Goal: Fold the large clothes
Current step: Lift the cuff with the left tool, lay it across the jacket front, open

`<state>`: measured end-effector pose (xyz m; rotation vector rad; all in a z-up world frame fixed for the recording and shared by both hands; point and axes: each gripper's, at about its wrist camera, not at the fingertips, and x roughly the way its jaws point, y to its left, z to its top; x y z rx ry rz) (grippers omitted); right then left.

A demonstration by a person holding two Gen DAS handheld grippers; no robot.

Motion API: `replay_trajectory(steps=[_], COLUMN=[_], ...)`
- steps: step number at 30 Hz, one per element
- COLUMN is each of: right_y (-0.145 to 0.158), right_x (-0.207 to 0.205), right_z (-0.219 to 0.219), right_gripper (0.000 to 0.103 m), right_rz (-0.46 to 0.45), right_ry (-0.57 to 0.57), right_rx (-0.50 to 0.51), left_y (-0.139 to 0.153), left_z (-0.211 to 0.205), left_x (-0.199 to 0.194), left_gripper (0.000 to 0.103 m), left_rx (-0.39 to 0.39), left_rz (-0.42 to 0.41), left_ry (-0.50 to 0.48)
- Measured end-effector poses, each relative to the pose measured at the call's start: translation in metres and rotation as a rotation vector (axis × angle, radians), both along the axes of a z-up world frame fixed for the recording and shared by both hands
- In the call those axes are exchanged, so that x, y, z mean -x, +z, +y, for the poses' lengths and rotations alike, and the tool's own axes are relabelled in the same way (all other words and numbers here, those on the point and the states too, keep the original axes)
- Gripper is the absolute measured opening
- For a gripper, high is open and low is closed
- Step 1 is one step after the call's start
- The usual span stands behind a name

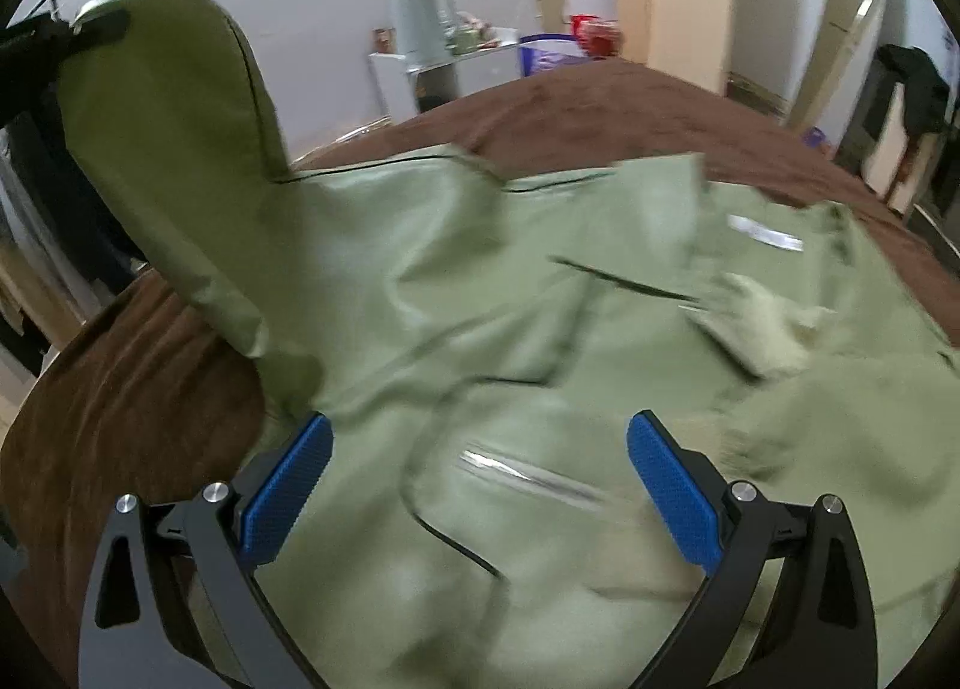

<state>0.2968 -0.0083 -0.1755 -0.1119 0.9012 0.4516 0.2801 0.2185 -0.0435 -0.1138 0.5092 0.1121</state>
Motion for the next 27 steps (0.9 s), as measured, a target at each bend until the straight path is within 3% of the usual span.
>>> replay_trajectory(steps=[7,17,21,27], right_y=[0.009,0.002,0.004,0.0], right_x=[0.02,0.029,0.03,0.033], right_z=[-0.084,-0.161,-0.193,-0.238], right_gripper=[0.097,0.097,0.097,0.097], right_rz=[0.035,0.071,0.075,0.084], right_ry=[-0.149,-0.334,-0.395,-0.452], right_rx=[0.028,0.006,-0.034,-0.034], left_y=[0.008,-0.016,-0.041,-0.104], left_z=[-0.078,-0.192,-0.242,-0.314], left_x=[-0.014,-0.023,-0.026,-0.033], left_gripper=[0.01,0.01,0.01,0.011], left_rx=[0.115,0.235,0.237,0.145], left_rz=[-0.023,0.02,0.062,0.157], left_ry=[-0.151,-0.38,-0.469,-0.508])
